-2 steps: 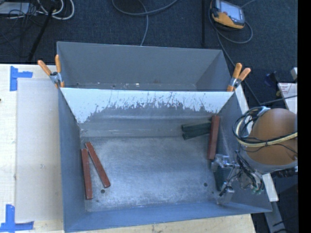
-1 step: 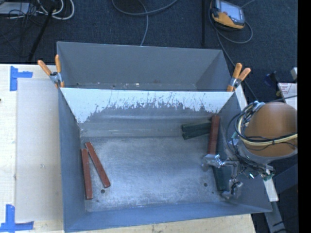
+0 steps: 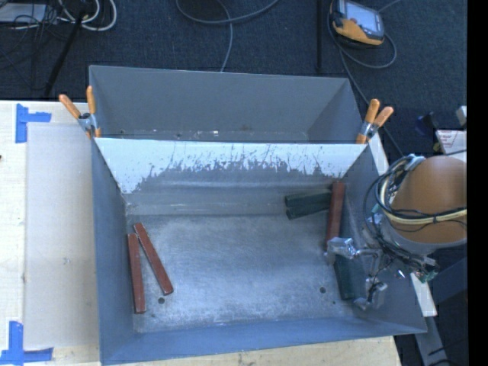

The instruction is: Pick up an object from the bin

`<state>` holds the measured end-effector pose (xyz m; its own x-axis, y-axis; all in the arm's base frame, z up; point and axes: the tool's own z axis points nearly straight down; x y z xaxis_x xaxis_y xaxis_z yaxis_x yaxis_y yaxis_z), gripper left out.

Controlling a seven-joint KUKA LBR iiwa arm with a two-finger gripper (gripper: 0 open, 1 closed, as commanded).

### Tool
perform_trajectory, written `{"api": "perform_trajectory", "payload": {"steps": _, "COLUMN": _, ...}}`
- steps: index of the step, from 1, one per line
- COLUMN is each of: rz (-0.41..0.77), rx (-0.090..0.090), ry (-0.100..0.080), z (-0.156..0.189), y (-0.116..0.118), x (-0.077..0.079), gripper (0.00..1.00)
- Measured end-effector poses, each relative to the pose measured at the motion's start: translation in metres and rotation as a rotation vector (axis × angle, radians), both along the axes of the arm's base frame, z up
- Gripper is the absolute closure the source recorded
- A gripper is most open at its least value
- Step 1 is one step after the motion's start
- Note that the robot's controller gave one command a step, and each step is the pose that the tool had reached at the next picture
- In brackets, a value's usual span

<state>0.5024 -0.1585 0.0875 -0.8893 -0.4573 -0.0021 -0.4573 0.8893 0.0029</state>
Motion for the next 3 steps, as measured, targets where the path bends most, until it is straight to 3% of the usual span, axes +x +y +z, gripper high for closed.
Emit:
{"api": "perform_trajectory", "payload": {"steps": 1, "rz": 0.018, "rx": -0.001, "ry": 0.003, "z": 0.007, "y": 0.001, "x": -0.018, "gripper": 0.0}}
{"api": "perform_trajectory", "payload": {"steps": 2, "rz": 0.542, "rx": 0.023, "ry": -0.002, "z": -0.017, "y": 0.026, "x": 0.046, "gripper": 0.0}}
{"api": "perform_trajectory", "payload": {"steps": 3, "rz": 0.663, "rx": 0.003, "ry": -0.009, "z": 0.032, "y": 0.007, "x": 0.11, "gripper": 0.0}}
